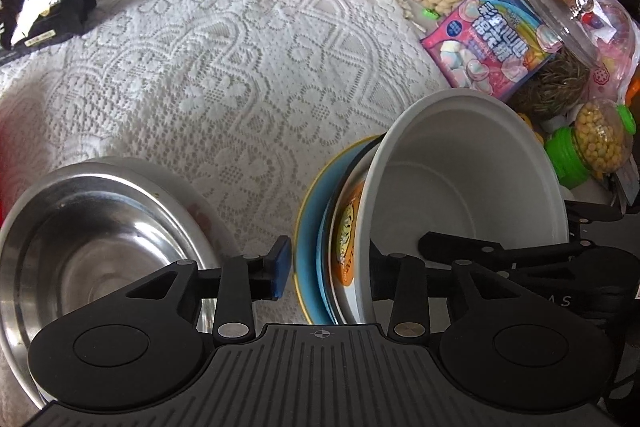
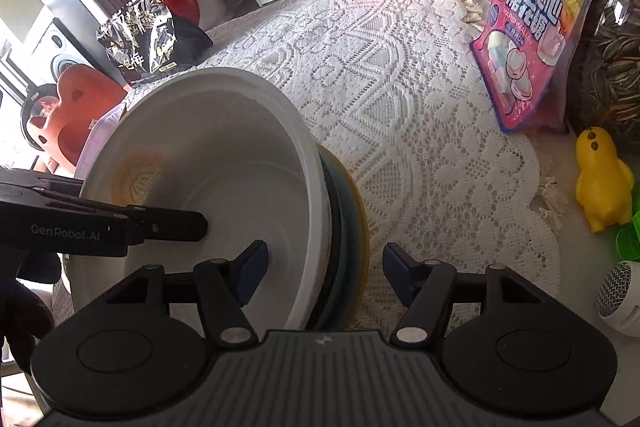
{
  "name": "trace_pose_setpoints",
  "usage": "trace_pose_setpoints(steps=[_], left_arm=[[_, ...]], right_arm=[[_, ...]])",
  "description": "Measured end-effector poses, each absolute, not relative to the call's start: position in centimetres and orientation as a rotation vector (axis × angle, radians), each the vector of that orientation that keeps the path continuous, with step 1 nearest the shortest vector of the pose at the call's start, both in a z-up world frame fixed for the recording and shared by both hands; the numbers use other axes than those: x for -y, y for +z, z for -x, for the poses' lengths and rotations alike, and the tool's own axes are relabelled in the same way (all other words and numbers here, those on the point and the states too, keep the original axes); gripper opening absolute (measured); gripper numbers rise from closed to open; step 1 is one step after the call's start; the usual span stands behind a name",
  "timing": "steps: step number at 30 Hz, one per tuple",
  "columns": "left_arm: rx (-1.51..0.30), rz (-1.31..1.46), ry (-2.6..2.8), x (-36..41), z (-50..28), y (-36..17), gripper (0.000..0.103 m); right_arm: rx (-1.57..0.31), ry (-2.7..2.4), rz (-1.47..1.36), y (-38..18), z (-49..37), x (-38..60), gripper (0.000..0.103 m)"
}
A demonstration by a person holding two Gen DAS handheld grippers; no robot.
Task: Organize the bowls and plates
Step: 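Grasp the rim of the bowl stack with the left gripper while the right gripper grasps it too, then lift the bowl stack with both grippers and lower it into the steel bowl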
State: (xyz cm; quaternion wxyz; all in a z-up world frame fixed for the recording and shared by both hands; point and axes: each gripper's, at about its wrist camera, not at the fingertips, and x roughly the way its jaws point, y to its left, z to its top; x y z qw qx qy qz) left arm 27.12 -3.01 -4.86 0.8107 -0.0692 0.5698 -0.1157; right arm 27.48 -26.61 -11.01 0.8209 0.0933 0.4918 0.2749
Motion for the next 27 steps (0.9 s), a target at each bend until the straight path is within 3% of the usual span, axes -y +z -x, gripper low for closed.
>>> trace_pose_setpoints(steps=[2,5,23,27], left_arm=[[-1.255,0.186,-0.26,3.1,-27.4,-5.2,0.049],[-1.274,0.199,-0.265,3.5,-27.8,-5.0,0.054],[-1.177,0.097,-0.343,6.1,-27.8,-2.5,0.055],[-1.2,0.041,-0.319,7.0,-27.8,-2.8,0.063]], right_arm=[[-1.061,0.599,-0.221,-11.2,-27.7,26.7,0.064],[-1.1,0.616,-0.268,-11.6,-28.1,27.0,0.064],[-1.119,0.604,-0.406,-12.1,-28.5,29.2,0.064],[-1.149,0.591,-0.451,-12.5,-28.8,29.6,0.065]])
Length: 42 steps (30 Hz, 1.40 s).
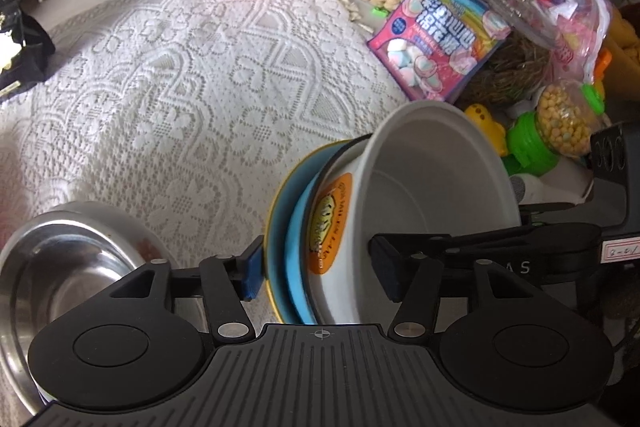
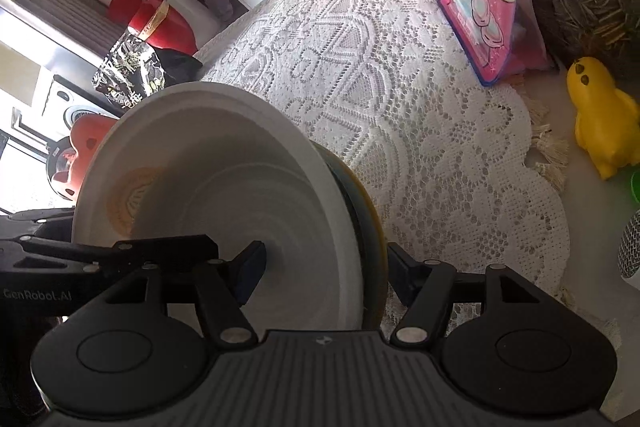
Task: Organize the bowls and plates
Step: 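Lift the bowl stack with both grippers and lower it into the steel bowl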
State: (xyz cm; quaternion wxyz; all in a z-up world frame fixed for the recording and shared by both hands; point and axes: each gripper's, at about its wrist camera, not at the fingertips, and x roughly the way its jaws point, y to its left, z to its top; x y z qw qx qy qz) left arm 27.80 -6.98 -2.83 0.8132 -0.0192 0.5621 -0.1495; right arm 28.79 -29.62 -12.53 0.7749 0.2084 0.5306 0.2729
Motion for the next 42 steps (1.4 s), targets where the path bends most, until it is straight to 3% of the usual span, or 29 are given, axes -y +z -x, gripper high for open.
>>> trace_pose_setpoints(steps=[2,14,42], left_arm=[[-1.21,0.034,-0.309,7.1,-27.9,-3.1,0.067],[-1.21,0.046,-0.328,6.7,-27.4,-2.8,0.066],[-1.202,0.083,-0.317,6.3,-27.9,-3.2,0.066]], right_arm=[[-1.166,0.608,-0.451,-12.6,-28.7,29.3,0.066],[-1.167,0.604,-0.47,-12.8,-27.8,29.1,0.069],[-1.248,0.571,-0.547,-13.2,-28.3,28.8,0.062]])
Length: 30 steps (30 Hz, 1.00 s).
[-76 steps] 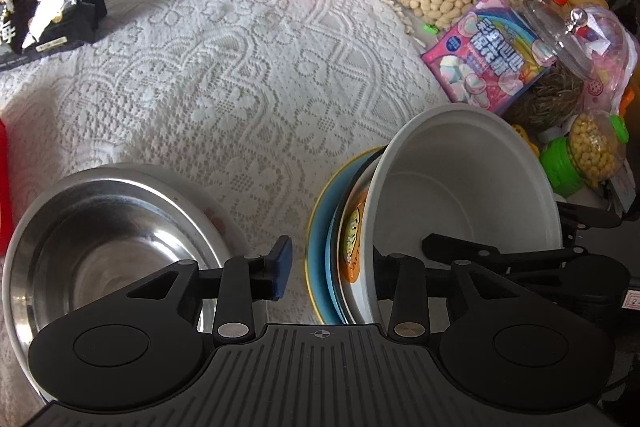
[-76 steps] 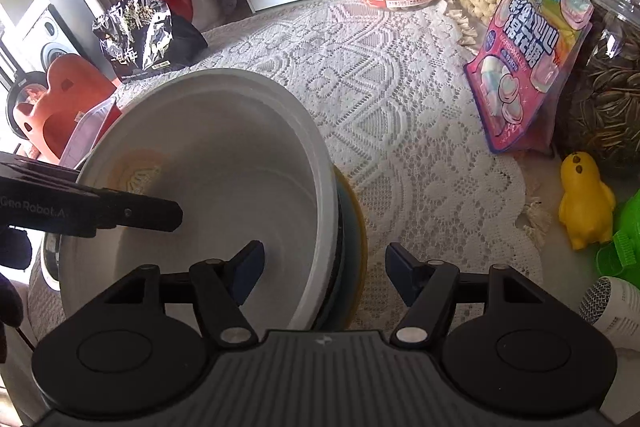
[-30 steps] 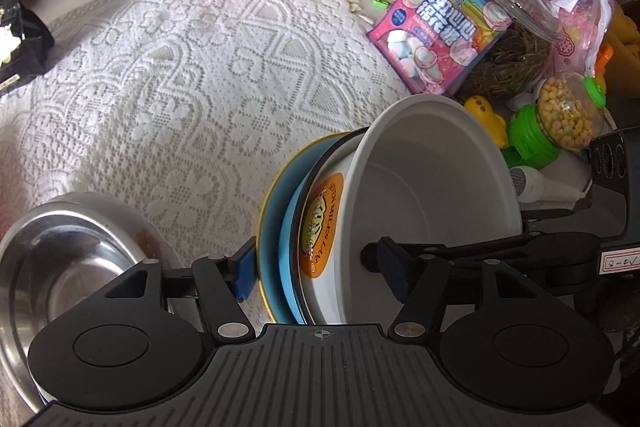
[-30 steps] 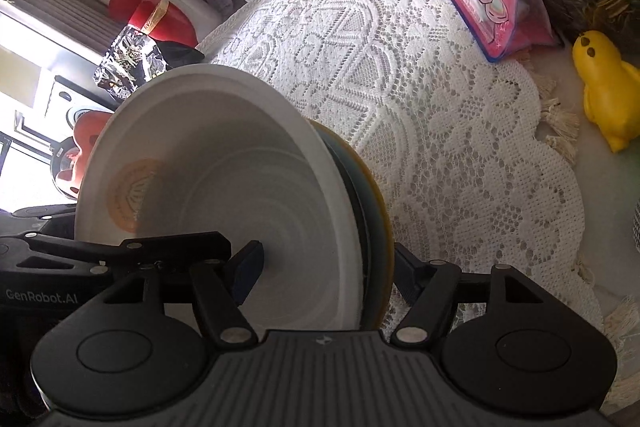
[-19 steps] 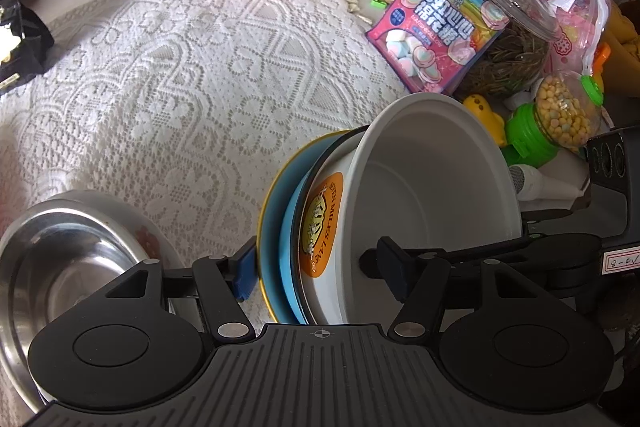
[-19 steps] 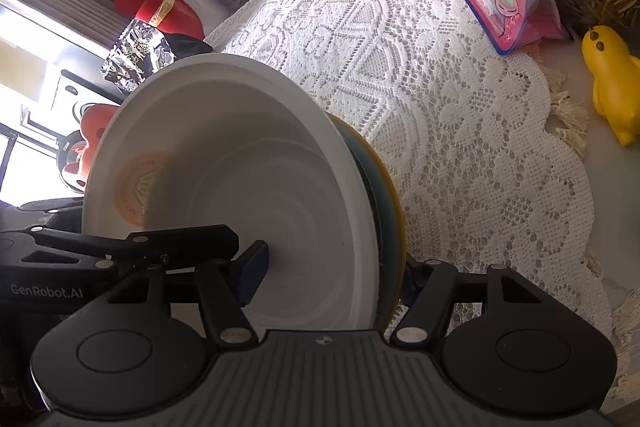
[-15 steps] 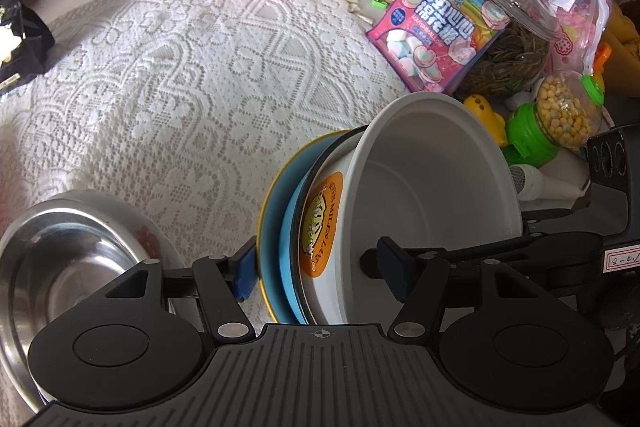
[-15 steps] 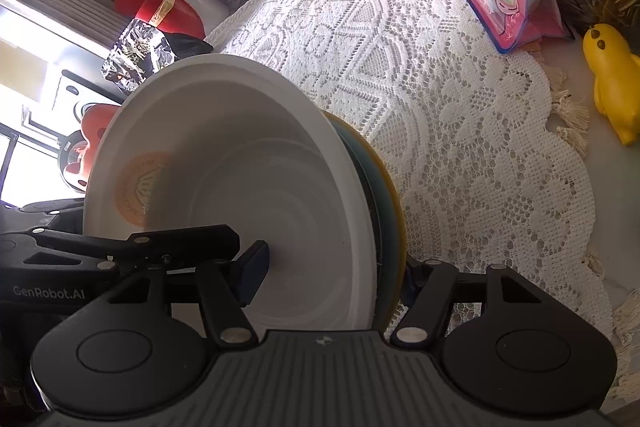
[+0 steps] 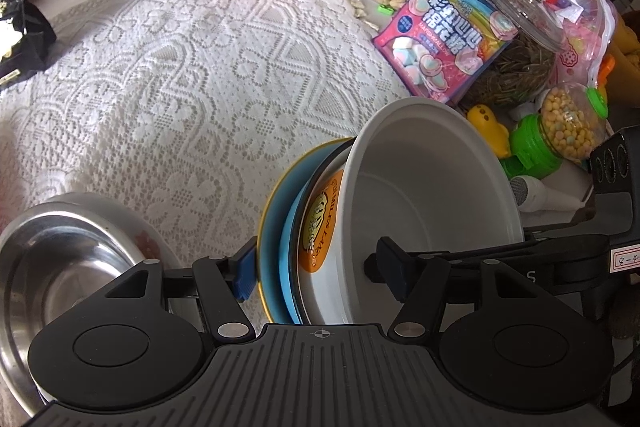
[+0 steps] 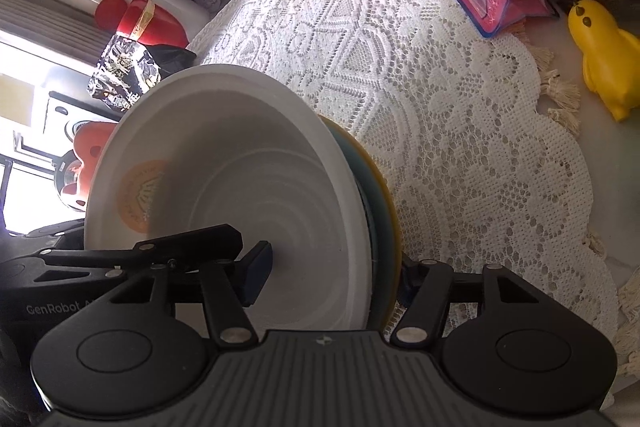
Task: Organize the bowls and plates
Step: 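Lift the bowl stack with both grippers and lower it into the steel bowl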
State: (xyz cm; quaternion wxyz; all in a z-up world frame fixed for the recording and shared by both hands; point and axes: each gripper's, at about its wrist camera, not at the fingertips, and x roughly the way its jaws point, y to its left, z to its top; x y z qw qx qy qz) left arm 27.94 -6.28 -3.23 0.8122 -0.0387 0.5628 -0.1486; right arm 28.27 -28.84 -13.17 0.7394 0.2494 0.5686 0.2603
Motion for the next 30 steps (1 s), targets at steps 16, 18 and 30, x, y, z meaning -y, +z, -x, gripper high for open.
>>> trace_pose_setpoints(steps=[16,18,30], left_arm=[[-1.238,0.179,-0.334,4.8,-28.2,-3.7,0.066],[-1.237,0.187,-0.335,4.7,-28.2,-3.7,0.065],[-1.212,0.212,-0.361,4.3,-28.1,-2.5,0.066]], right_arm=[[-1.299,0.527,-0.488,-12.4,-28.8,27.6,0.061],[-1.302,0.522,-0.489,-12.3,-28.8,27.6,0.061],[-1.285,0.492,-0.475,-11.0,-29.0,27.4,0.061]])
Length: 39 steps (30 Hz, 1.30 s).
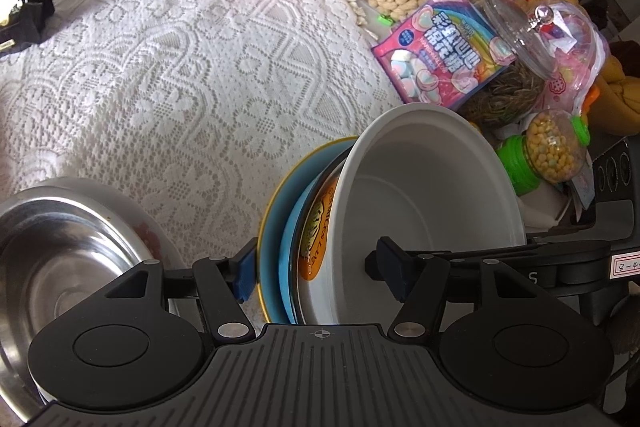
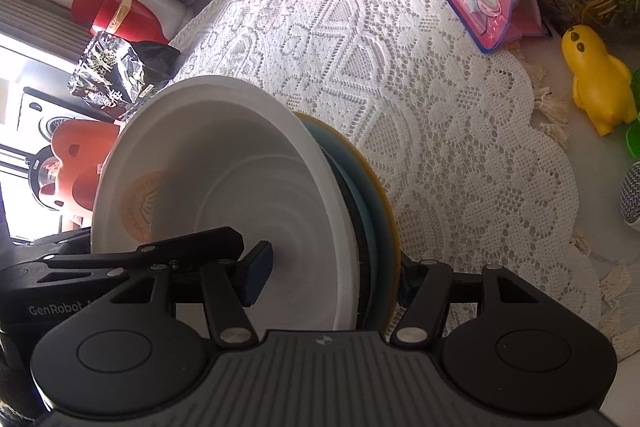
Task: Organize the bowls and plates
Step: 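Lift the bowl stack with both grippers and lower it into the steel bowl, then open both grippers to release the bowl stack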
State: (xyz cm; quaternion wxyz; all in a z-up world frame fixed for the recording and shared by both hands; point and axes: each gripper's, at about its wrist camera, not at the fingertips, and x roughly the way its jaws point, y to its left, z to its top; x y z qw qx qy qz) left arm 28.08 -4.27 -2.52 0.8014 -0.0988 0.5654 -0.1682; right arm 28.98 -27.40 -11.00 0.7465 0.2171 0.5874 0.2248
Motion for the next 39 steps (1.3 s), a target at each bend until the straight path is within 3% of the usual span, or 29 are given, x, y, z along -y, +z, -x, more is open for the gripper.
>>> trace_pose_setpoints(steps=[15,25,28,39], left_arm=[[-1.083,0.276,-0.249,-6.7,-23.0,3.0,0.065],[-1.149,0.373,-0.167,-15.4,-20.7,-1.8,0.064],[-1.144,0.374,-0.167,-16.4,-20.7,-3.3,0.06],[-1.083,0.494,-0.237,-18.4,-20.7,-4.9,0.06]], right_arm=[[-1.196,0.63,-0.321,-3.4,-27.6,17.9,0.062],[-1.349,0.724,-0.19,-6.0,-27.2,7.4,0.06],[-1.401,0.709,-0.149,-7.3,-27.3,5.7,0.06],[-1.431,0.607,-0.004,-5.9,-28.6,3.2,0.061]])
